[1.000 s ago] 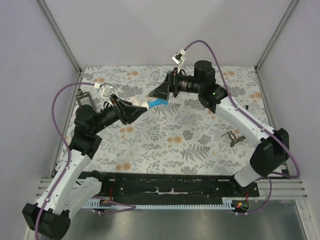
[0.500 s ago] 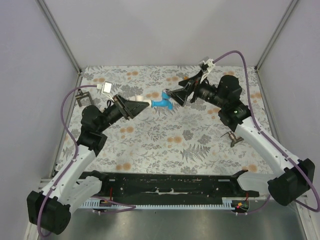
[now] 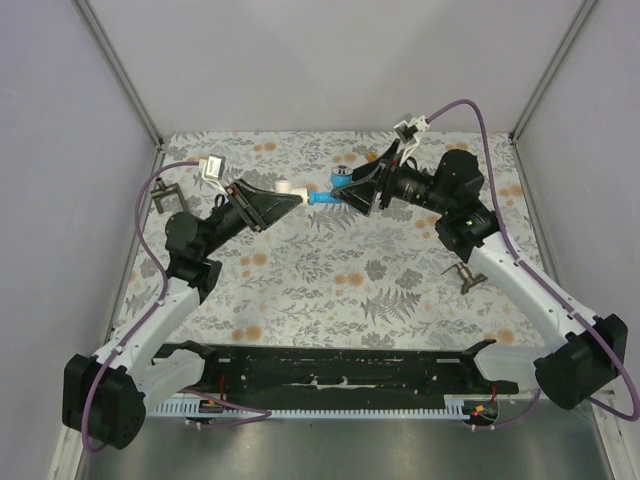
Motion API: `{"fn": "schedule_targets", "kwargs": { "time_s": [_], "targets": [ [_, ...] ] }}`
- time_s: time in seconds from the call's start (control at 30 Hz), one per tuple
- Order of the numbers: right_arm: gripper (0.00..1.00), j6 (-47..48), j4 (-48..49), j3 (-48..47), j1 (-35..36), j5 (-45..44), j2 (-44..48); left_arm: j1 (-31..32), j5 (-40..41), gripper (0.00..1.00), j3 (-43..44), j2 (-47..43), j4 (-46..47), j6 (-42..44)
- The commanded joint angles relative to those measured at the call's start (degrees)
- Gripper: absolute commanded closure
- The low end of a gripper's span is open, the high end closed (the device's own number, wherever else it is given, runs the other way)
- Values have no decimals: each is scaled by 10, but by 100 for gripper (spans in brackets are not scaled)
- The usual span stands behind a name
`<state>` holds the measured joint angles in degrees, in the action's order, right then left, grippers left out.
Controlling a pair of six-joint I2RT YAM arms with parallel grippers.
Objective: Install the water faucets
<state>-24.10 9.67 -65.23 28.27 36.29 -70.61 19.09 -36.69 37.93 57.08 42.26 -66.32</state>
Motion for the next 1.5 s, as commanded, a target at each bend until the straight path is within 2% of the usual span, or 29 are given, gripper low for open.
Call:
{"fn": "schedule_targets", "kwargs": {
  "time_s": [0.0,0.07,0.13,0.2,0.27,0.33,0.47,0.53,0.57,0.6,0.63,0.73,0.83,0.97,1.03,1.23,1.47],
  "targets": [
    [18,-98,83,5,0,58,-23,0,-18,98,19,8,102,-42],
    [24,-137,119,5,0,76,-35,-1,-29,98,22,15,118,-36],
    [35,-180,150,-2,0,91,-49,0,-42,98,19,20,148,-29],
    [53,-234,178,-11,0,110,-70,-1,-46,98,13,23,183,-20],
    [79,-283,195,-18,0,122,-87,-1,-59,98,13,27,221,1],
    [100,-317,190,-28,-1,127,-103,-2,-84,98,19,33,246,37],
    [100,-343,82,-72,-1,153,-132,-1,-162,98,35,35,231,143],
    [100,-331,49,-86,-3,160,-139,-1,-175,98,53,21,134,226],
    [100,-309,24,-91,-4,153,-137,-1,-167,98,62,13,52,272],
    [100,-278,-7,-97,-4,142,-129,-1,-145,92,73,1,-17,317],
    [100,-233,-53,-106,-4,121,-122,-1,-117,80,79,-13,-67,341],
    [100,-133,-110,-110,-4,48,-93,-1,-3,53,88,-38,-183,349],
    [100,-90,-101,-95,-4,-5,-73,-2,28,44,103,-38,-253,286],
    [100,-86,-73,-98,-3,-16,-80,-1,41,37,52,-41,-172,125],
    [100,-96,-58,-99,-4,-16,-88,-1,65,36,22,-53,-125,73],
    [100,-126,-52,-112,-4,-26,-94,-2,123,35,-18,-88,-140,61],
    [100,-161,-32,-111,-4,-16,-99,0,94,35,-31,-62,-33,59]
  ]
}}
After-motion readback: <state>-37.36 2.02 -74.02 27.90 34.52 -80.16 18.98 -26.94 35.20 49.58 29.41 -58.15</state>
